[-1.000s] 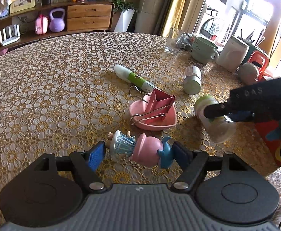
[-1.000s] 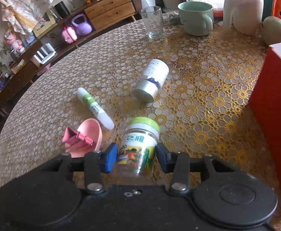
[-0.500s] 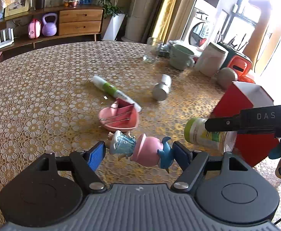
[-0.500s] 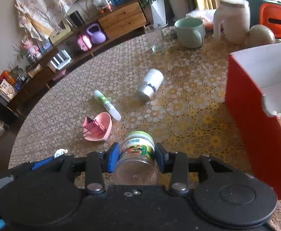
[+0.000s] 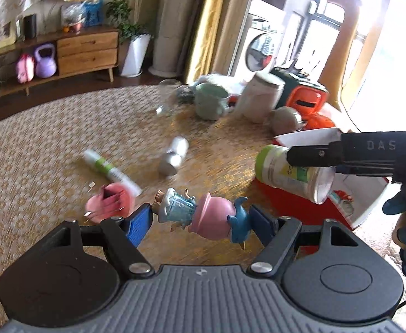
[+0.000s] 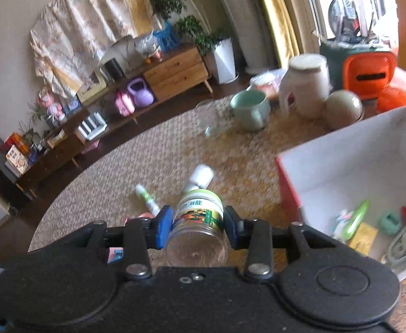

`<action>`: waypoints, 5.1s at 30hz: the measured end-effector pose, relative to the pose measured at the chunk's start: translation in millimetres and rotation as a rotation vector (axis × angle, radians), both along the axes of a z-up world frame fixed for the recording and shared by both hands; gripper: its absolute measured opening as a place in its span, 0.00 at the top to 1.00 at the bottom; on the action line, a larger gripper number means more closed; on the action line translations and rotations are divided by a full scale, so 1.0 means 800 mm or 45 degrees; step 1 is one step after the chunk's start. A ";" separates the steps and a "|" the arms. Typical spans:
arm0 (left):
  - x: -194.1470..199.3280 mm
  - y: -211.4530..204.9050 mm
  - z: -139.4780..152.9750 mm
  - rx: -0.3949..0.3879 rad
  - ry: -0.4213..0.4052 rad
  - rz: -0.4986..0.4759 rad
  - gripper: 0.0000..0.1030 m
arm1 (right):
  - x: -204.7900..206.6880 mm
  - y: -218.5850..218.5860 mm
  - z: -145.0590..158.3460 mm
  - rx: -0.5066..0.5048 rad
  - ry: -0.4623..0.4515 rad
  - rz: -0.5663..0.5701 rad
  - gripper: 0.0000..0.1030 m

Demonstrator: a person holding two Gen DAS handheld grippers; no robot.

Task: Organize rigid objects
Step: 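Carry the vitamin jar and pink toy figure into the red box and release both, then withdraw both open tools from the red box toward the remaining items, then grasp the white pill bottle with the right tool while the left tool grasps the pink binder clip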

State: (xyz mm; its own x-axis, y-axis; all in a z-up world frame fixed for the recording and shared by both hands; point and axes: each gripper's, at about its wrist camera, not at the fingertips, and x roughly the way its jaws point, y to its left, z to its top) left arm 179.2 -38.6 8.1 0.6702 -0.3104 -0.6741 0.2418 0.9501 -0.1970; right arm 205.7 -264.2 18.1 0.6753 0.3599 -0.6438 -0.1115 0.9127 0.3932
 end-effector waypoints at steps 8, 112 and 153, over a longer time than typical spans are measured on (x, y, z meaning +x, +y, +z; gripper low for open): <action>0.013 -0.083 0.026 0.041 -0.034 -0.117 0.26 | -0.003 -0.070 0.016 -0.014 -0.052 -0.084 0.62; -0.033 -0.027 0.018 -0.018 -0.040 -0.041 0.18 | -0.081 -0.029 -0.017 -0.156 -0.126 0.053 0.11; 0.084 0.103 -0.117 0.033 0.023 0.287 0.00 | 0.181 0.134 -0.115 -0.317 0.174 0.041 0.10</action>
